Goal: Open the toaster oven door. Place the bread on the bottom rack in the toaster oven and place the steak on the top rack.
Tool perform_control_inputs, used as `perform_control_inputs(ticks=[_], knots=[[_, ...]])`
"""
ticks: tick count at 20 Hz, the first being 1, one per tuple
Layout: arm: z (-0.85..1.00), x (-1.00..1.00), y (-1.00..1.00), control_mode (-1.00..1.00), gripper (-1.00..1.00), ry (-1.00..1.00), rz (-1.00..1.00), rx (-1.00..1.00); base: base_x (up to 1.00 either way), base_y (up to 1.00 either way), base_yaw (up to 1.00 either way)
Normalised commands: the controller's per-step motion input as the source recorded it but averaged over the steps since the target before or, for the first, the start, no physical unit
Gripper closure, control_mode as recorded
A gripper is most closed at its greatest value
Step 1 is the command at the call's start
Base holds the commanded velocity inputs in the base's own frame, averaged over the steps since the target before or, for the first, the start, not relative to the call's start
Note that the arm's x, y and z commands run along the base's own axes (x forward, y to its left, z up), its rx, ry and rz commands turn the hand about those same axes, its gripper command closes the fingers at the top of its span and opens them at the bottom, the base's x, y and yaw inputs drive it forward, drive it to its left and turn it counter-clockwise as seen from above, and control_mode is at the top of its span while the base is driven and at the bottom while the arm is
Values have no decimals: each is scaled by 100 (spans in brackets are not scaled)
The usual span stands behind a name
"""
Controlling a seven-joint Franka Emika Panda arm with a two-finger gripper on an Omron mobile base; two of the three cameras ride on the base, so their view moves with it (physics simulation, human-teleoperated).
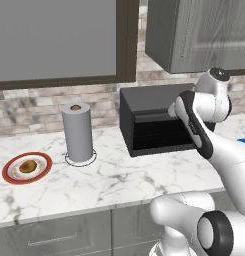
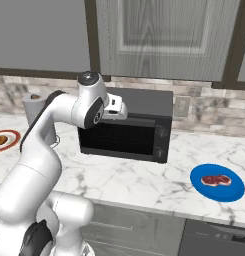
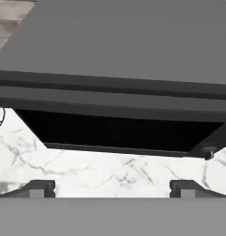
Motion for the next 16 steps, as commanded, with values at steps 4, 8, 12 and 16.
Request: perform_control_inputs(ticks=[4, 8, 12, 16], knots=[[0, 56, -10, -100, -100, -9, -4, 0, 0, 0, 0], [-4, 27, 0, -100, -100, -8, -7, 0, 0, 0, 0], [-30, 34, 0, -100, -100, -14, -4, 5, 0, 0, 0], [-28, 51, 0, -100, -100, -4, 0, 8, 0, 0, 0]])
